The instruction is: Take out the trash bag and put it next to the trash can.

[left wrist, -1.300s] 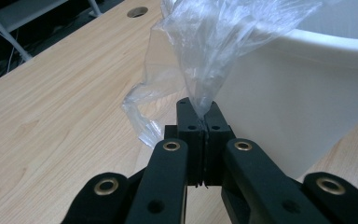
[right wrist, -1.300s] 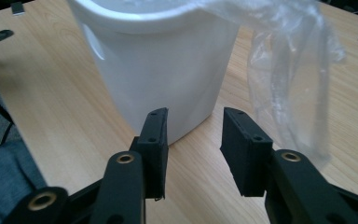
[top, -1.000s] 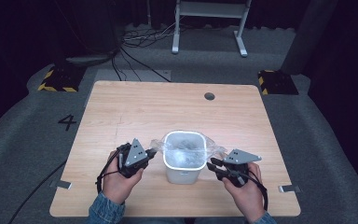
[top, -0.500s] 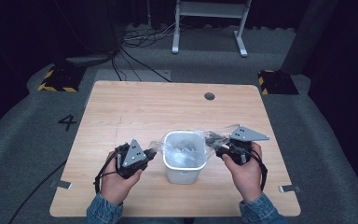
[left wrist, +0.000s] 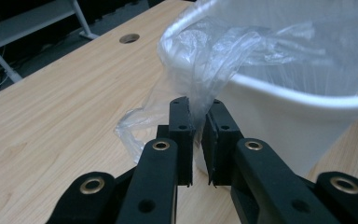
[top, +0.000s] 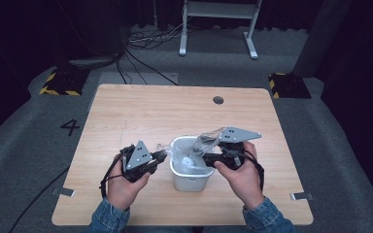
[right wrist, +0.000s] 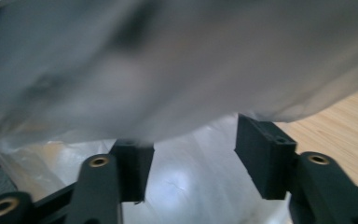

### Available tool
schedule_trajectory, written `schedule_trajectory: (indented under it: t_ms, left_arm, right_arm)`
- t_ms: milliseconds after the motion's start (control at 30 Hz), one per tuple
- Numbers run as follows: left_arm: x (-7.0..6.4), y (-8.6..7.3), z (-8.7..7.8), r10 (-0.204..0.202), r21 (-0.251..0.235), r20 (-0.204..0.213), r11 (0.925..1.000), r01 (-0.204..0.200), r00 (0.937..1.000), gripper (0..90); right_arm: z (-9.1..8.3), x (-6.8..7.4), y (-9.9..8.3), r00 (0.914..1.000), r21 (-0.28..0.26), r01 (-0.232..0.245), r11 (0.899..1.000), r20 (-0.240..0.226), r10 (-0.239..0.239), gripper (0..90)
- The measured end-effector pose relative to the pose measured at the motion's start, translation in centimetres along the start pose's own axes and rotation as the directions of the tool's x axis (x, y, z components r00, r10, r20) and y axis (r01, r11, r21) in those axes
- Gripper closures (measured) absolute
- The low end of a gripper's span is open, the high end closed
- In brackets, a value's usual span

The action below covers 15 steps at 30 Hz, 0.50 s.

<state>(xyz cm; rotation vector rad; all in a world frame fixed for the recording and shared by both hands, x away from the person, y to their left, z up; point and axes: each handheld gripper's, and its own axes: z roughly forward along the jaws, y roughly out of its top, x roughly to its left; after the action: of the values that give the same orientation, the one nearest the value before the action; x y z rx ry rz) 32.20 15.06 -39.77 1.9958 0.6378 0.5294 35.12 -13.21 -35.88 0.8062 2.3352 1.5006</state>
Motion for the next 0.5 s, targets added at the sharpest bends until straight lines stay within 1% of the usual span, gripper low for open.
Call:
schedule_trajectory:
  t_ms: [67, 167, 267, 333, 367, 500]
  left_arm:
    - [-0.1, 0.6, 0.1, 0.003, -0.012, 0.008, 0.9999, -0.003, 1.0000, 82.7]
    - [-0.4, 1.5, 0.1, 0.019, -0.024, 0.006, 0.9995, -0.019, 0.9998, 83.8]
    - [-0.6, 2.2, 0.0, 0.030, -0.033, 0.002, 0.9990, -0.030, 0.9995, 85.7]
    - [-0.8, 2.6, 0.1, 0.033, -0.042, 0.012, 0.9986, -0.032, 0.9994, 87.0]
    - [-0.9, 2.8, 0.1, 0.035, -0.046, 0.020, 0.9984, -0.034, 0.9992, 87.5]
    - [-1.3, 3.4, 0.2, 0.049, -0.058, 0.020, 0.9972, -0.047, 0.9986, 88.4]
  right_arm:
    - [0.5, 0.3, 0.3, 0.9998, 0.021, 0.012, 1.000, -0.014, -0.012, 38.4]
    - [1.2, 0.8, 0.7, 0.9987, 0.042, 0.038, 0.998, -0.035, -0.036, 32.7]
    - [1.7, 1.2, 1.1, 0.9970, 0.059, 0.063, 0.996, -0.048, -0.060, 30.8]
    - [2.0, 1.5, 1.4, 0.9955, 0.073, 0.081, 0.994, -0.056, -0.077, 29.1]
    - [2.2, 1.6, 1.5, 0.9944, 0.082, 0.092, 0.992, -0.059, -0.088, 28.7]
    - [3.1, 2.0, 1.9, 0.9888, 0.123, 0.136, 0.983, -0.080, -0.126, 28.4]
